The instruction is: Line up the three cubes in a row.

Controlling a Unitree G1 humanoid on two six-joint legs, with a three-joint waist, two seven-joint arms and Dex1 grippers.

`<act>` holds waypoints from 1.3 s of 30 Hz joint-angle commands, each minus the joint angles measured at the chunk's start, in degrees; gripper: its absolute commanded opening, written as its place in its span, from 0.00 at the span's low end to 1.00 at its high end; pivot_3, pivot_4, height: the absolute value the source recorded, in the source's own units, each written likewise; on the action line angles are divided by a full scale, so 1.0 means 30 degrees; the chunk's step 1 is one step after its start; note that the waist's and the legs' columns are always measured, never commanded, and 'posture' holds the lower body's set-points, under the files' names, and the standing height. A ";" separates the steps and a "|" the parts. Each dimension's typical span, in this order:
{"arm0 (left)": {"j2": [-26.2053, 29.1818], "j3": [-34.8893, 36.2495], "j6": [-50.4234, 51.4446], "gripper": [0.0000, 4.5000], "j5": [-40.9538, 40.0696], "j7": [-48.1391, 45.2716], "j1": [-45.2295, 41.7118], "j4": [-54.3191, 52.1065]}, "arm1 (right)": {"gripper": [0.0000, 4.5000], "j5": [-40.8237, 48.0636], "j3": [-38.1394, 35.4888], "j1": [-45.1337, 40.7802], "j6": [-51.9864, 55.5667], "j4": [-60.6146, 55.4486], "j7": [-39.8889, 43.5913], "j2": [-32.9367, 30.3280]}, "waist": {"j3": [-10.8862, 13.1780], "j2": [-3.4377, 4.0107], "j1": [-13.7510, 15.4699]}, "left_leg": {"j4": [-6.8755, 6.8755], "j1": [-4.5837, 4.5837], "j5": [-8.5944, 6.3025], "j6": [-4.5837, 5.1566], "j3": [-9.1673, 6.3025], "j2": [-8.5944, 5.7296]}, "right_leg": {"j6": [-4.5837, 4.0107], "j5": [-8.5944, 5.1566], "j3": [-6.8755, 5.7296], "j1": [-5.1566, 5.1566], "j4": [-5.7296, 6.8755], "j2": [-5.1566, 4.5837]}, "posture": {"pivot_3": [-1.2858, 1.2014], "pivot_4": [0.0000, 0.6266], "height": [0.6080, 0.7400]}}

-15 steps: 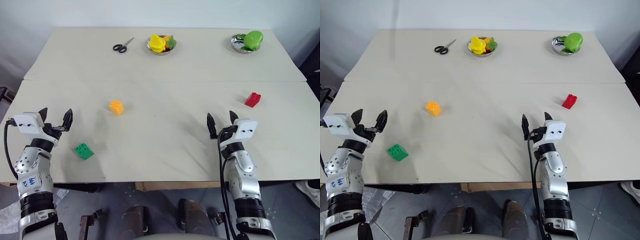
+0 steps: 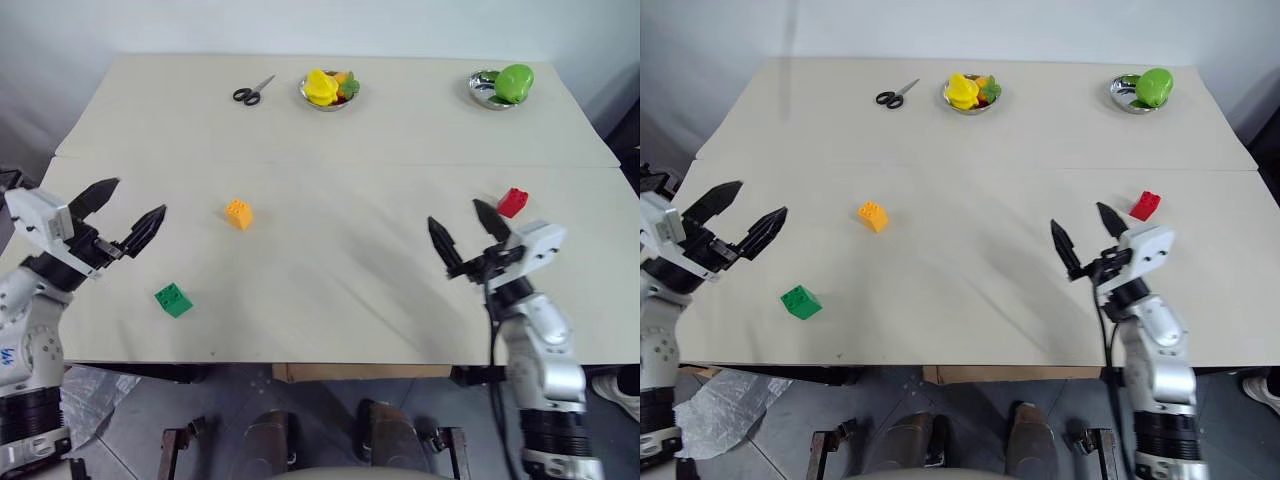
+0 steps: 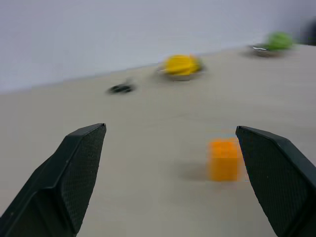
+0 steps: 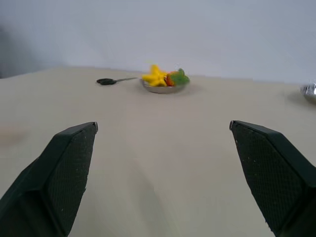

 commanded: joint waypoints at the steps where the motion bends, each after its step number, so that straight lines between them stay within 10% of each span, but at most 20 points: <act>1: 0.0873 -0.1871 0.1208 1.00 -0.0506 -0.2882 -0.0115 -0.1590 | 1.00 0.1586 -0.2850 0.1700 0.1056 -0.0751 0.1281 -0.1984 | 0.0001 0.0001 0.0132 | -0.0003 -0.0001 -0.0005 -0.0001 0.0005 0.0000 | 0.0000 0.0000 -0.0001 -0.0004 -0.0007 0.0001 | 0.52 0.24 1.00; 10: 0.0666 -0.4671 0.1847 1.00 -0.0051 -0.5220 -0.1206 -0.2774 | 1.00 0.0998 -0.5680 0.4788 0.0575 0.3204 0.3694 -0.4201 | 0.0003 -0.0003 0.0262 | -0.0009 0.0011 -0.0020 0.0004 0.0125 0.0030 | 0.0007 0.0002 0.0037 -0.0026 -0.0041 0.0038 | 0.52 0.24 1.00; 25: -0.0915 -0.6552 0.0992 1.00 0.1806 -0.5358 -0.2195 -0.2521 | 1.00 -0.2980 -0.1973 -0.7862 0.8394 0.7433 -0.5879 -0.3316 | 0.0012 0.0018 -0.0138 | 0.0069 -0.0015 -0.0011 -0.0013 0.0147 0.0069 | 0.0009 0.0010 0.0071 -0.0067 0.0021 0.0048 | 0.52 0.24 1.00; 39: -0.1292 -0.6676 0.0530 1.00 0.2673 -0.4886 -0.2203 -0.2865 | 1.00 -0.6612 -0.0857 -1.3429 0.4398 1.6387 -1.0512 -0.1132 | 0.0012 0.0019 -0.0232 | 0.0054 -0.0056 -0.0016 0.0002 0.0140 0.0044 | 0.0013 0.0011 0.0043 -0.0070 -0.0003 0.0049 | 0.52 0.24 1.00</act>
